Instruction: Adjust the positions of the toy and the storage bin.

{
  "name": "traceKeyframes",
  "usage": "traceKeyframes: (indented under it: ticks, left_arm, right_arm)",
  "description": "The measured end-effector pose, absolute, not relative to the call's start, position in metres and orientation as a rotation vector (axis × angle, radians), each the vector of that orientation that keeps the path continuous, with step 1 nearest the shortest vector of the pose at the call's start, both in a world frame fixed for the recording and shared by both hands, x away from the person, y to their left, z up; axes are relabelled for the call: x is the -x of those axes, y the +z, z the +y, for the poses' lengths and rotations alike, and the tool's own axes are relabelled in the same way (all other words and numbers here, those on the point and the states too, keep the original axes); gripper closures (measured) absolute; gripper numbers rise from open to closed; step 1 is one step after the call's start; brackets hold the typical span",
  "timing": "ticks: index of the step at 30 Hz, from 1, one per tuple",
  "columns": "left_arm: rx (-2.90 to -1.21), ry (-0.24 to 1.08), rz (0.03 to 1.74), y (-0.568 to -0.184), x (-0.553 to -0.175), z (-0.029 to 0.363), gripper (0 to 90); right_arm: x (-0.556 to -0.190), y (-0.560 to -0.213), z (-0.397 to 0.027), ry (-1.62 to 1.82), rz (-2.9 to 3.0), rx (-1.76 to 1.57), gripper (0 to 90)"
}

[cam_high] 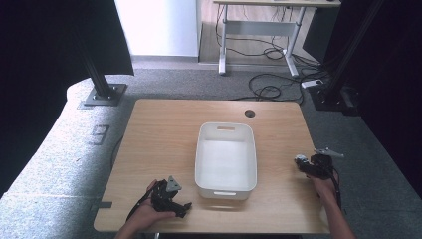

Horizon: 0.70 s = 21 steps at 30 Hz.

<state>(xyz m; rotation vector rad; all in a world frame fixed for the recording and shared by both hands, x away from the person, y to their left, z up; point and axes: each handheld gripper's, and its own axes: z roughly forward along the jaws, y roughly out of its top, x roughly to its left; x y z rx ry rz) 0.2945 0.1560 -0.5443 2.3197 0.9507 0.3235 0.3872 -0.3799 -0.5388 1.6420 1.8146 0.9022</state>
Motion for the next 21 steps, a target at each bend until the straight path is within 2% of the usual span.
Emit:
traceKeyframes:
  ticks: [21]
  left_arm:
    - [-2.317,0.325,0.947,-0.545,-0.295,0.156,0.0]
  right_arm:
    - [-0.399,-0.549,-0.382,0.900,1.839,-1.658,38.4]
